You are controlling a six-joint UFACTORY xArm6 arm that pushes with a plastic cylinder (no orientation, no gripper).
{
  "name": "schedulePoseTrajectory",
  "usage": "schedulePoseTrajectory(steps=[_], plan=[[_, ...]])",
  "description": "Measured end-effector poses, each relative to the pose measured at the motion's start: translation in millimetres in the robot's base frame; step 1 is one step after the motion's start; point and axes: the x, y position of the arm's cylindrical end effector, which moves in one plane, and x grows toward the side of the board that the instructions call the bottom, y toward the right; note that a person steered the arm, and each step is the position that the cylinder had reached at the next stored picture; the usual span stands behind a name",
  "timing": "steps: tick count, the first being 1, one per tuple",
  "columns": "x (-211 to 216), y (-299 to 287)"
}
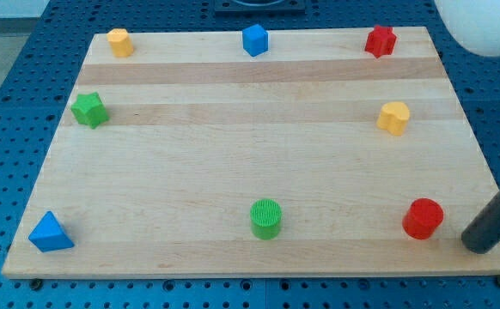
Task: Push the red star into the red circle
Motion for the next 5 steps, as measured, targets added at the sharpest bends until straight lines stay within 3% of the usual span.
schedulePoseTrajectory(steps=[2, 4, 5], plan=[[-2, -31], [-91, -98], [-136, -104]])
